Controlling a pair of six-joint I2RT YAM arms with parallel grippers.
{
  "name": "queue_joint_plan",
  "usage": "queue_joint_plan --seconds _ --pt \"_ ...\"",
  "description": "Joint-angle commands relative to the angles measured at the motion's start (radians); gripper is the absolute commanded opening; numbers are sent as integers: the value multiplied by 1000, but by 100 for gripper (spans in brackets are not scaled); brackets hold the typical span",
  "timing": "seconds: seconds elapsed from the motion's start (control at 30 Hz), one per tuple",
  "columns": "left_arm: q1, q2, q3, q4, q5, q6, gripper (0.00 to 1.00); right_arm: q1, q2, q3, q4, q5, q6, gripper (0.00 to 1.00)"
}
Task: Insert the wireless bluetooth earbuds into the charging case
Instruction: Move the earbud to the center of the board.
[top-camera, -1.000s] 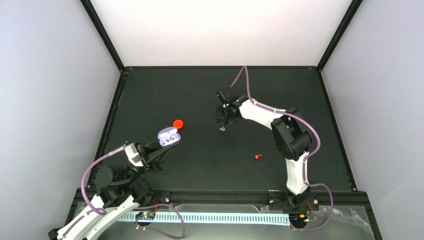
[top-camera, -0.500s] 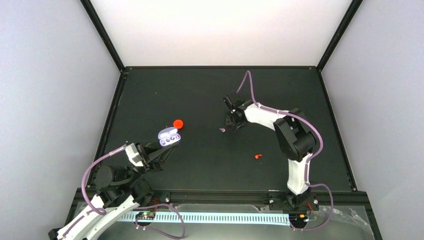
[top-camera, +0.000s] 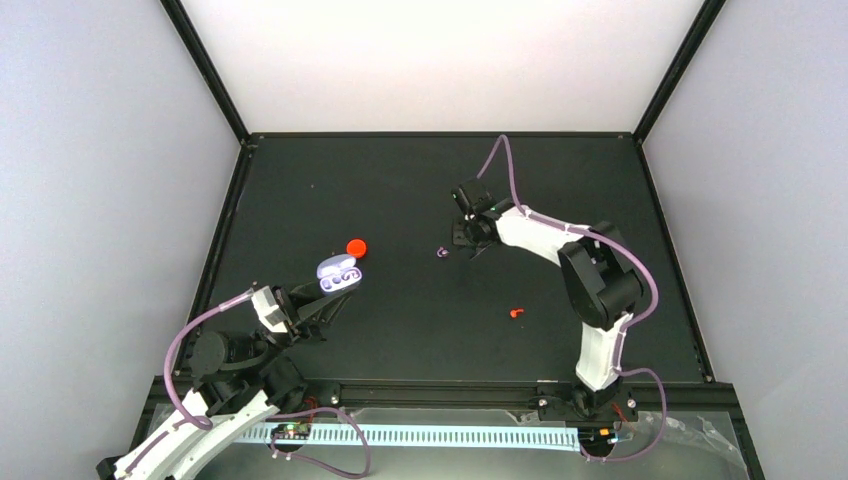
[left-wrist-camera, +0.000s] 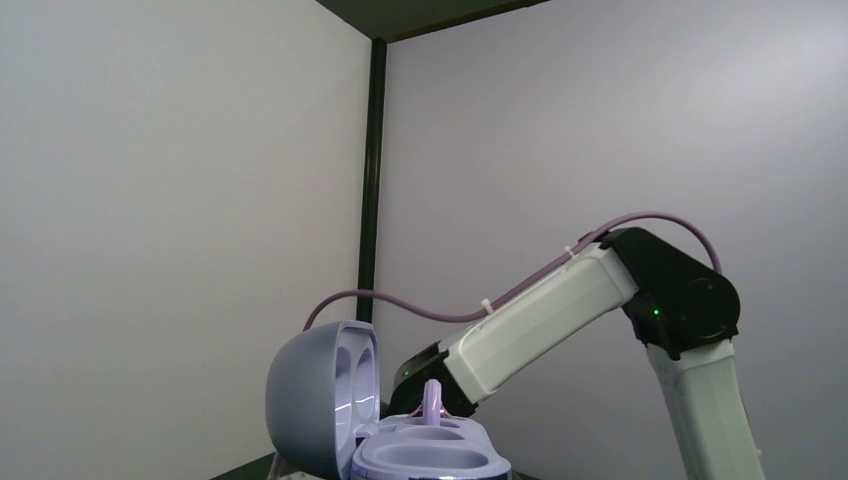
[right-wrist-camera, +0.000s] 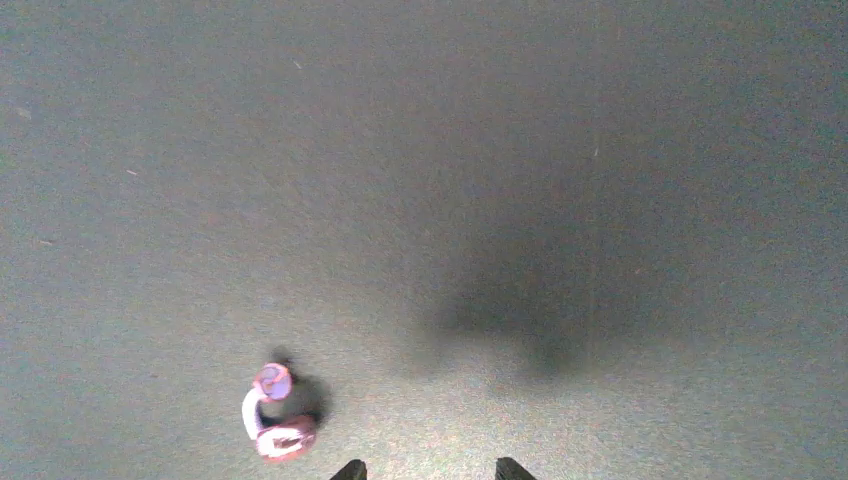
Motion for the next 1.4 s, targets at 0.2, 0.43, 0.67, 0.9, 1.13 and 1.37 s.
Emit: queue_joint_plan --seconds 0.2,0.43,0.67,0.9,1.13,1.37 --pt "-2 12 22 -1 -9 -8 1 14 -21 93 -10 -78 -185 34" --pt "-3 37 25 13 2 -12 2 45 66 154 -6 -154 -195 37" --pt "-2 32 40 -9 -5 -7 1 46 123 178 -8 -160 -140 39" --pt "-2 20 36 -15 -13 -7 2 50 128 142 13 -197 -113 40" --pt "-3 19 30 -6 -9 -15 2 75 118 126 27 -246 -60 40" --pt "-2 12 30 -13 -7 -23 2 105 110 131 36 -293 -32 40"
